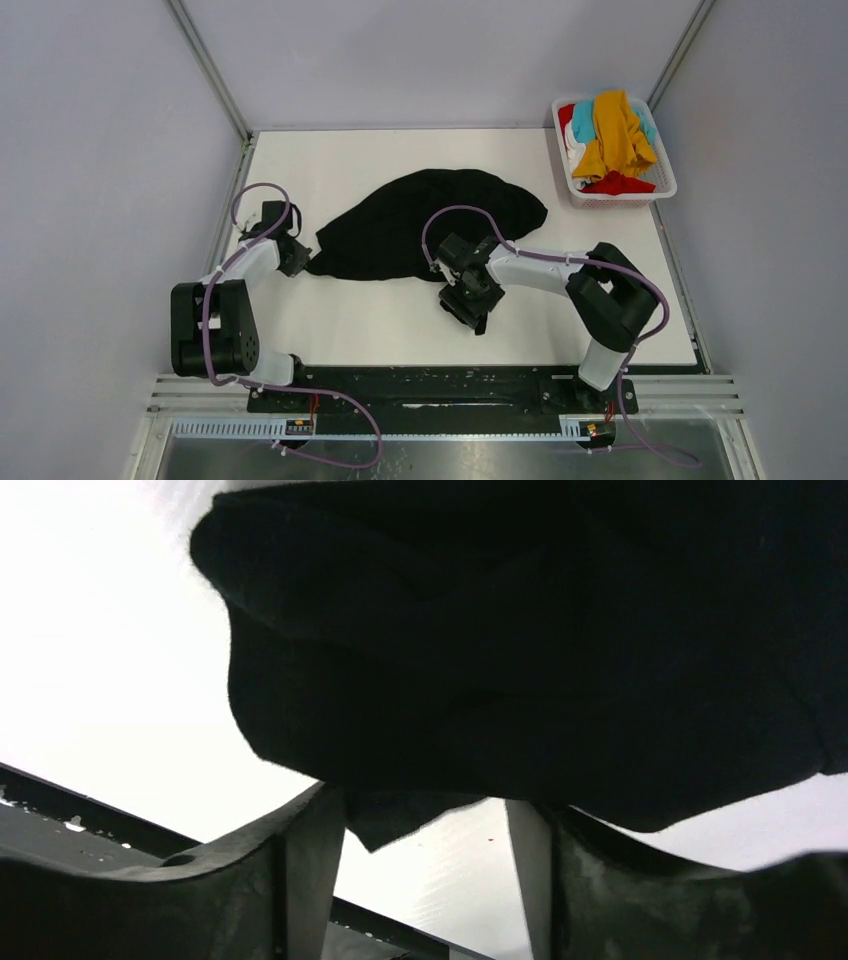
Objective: Fold and stack the t-shirts
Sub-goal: Flatten out the tshirt
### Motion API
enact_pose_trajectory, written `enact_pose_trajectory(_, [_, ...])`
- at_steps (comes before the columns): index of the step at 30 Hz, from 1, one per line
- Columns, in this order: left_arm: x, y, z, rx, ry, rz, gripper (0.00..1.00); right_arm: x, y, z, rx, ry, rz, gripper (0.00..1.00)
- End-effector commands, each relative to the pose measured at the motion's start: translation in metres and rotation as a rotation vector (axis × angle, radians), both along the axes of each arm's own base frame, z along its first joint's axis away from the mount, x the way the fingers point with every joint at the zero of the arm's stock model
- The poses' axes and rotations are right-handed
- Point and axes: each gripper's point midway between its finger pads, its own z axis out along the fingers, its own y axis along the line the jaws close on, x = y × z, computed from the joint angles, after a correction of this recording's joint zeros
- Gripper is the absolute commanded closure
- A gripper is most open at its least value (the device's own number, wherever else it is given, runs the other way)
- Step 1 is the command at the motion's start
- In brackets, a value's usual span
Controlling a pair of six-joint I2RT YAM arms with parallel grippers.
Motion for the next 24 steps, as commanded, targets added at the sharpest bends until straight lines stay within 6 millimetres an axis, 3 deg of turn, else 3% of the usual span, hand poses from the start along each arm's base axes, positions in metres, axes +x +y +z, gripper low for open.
enact_pose_trajectory(1, [0.009, -0.003, 0.019, 0.007, -0.099, -0.024, 1.00, -0.006, 0.003, 0.003, -0.027, 0.055, 0.032, 0.40])
enact_pose_trajectory(4, [0.011, -0.004, 0.029, 0.012, -0.141, -0.032, 1.00, -0.004, 0.003, 0.000, -0.046, 0.061, 0.029, 0.65])
enact_pose_trajectory(7, [0.012, -0.003, 0.042, 0.025, -0.186, -0.039, 1.00, 0.003, 0.005, 0.003, -0.044, 0.024, 0.013, 0.98])
enact_pose_trajectory(11, [0.014, -0.003, 0.064, 0.036, -0.260, -0.047, 1.00, 0.025, 0.008, 0.027, 0.017, -0.125, -0.089, 1.00])
enact_pose_trajectory(14, [0.018, -0.006, 0.087, 0.033, -0.336, -0.060, 1.00, 0.049, 0.008, 0.061, 0.109, -0.265, -0.206, 1.00])
enact_pose_trajectory(18, [0.024, -0.011, 0.131, 0.032, -0.469, -0.084, 1.00, 0.085, -0.007, 0.115, 0.242, -0.444, -0.361, 1.00])
enact_pose_trajectory(20, [0.028, -0.014, 0.158, 0.027, -0.542, -0.093, 1.00, 0.106, -0.022, 0.148, 0.301, -0.539, -0.434, 1.00])
enact_pose_trajectory(24, [0.035, -0.017, 0.243, 0.037, -0.755, -0.102, 1.00, 0.140, -0.052, 0.243, 0.410, -0.820, -0.534, 1.00])
